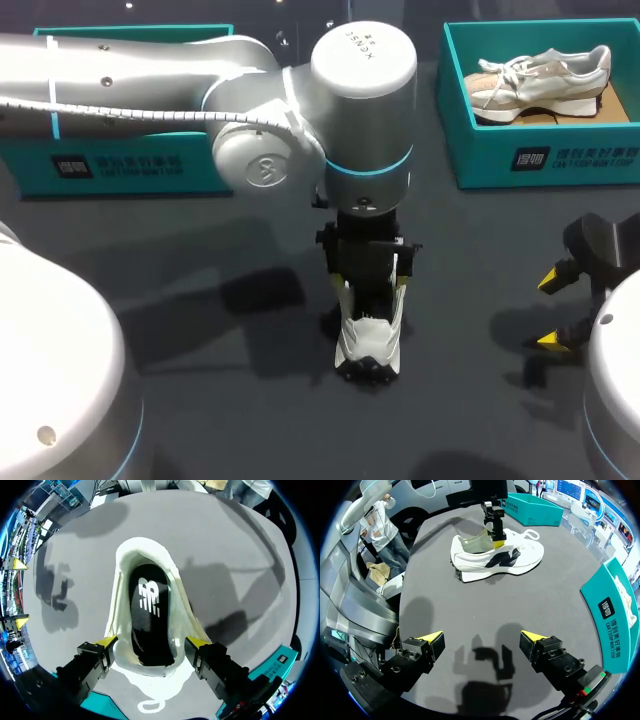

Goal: Take the shoe out of the shoebox, open the shoe tongue, remove and reinsert the insole, then place the shoe into the shoebox

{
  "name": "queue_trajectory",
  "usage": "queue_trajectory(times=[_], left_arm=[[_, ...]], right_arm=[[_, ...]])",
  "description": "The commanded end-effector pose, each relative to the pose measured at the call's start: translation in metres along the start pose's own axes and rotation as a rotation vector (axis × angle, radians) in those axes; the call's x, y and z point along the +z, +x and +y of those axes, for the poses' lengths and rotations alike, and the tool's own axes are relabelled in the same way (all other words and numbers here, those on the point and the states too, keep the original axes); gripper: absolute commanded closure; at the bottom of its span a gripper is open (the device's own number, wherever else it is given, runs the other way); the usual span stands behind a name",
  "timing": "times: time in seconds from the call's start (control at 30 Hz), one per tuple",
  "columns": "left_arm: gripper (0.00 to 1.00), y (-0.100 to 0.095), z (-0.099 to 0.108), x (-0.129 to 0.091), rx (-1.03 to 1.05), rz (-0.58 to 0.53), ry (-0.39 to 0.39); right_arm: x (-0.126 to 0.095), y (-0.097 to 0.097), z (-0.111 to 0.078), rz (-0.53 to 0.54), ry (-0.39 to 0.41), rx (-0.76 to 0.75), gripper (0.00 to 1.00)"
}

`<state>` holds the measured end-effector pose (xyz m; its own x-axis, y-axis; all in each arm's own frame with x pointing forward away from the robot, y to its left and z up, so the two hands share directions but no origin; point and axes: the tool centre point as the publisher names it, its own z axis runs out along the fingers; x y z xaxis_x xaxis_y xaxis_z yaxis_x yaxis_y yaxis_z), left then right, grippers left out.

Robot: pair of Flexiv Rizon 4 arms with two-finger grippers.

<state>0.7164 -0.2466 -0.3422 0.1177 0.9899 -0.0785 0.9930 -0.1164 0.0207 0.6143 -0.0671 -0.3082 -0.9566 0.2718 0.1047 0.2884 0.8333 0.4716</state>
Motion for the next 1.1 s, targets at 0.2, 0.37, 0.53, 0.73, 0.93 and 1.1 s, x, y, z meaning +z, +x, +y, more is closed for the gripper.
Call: queue_trajectory(times=[0.2,0.37,0.53,0.73,0.93,1.1], left_arm=[[0.19,-0.003,0.01,-0.006,0.004,0.003,0.011],[0.19,-0.004,0.016,-0.009,0.009,0.011,0.013],[0.18,-0.004,0.028,-0.013,0.005,0.015,0.011],[0.26,-0.002,0.046,-0.019,-0.031,0.015,-0.001],[0.5,0.003,0.063,-0.033,-0.067,0.0,-0.022],[0.55,0.004,0.071,-0.042,-0.082,-0.01,-0.033]], right_arm=[[0.0,0.002,0.0,-0.004,0.001,0.0,0.0],[0.0,0.002,0.0,-0.004,0.001,0.0,0.0],[0.0,0.002,0.0,-0.004,0.001,0.0,0.0],[0.0,0.002,0.0,-0.004,0.001,0.0,0.0],[0.0,0.002,0.0,-0.004,0.001,0.0,0.0],[0.0,0.002,0.0,-0.004,0.001,0.0,0.0]])
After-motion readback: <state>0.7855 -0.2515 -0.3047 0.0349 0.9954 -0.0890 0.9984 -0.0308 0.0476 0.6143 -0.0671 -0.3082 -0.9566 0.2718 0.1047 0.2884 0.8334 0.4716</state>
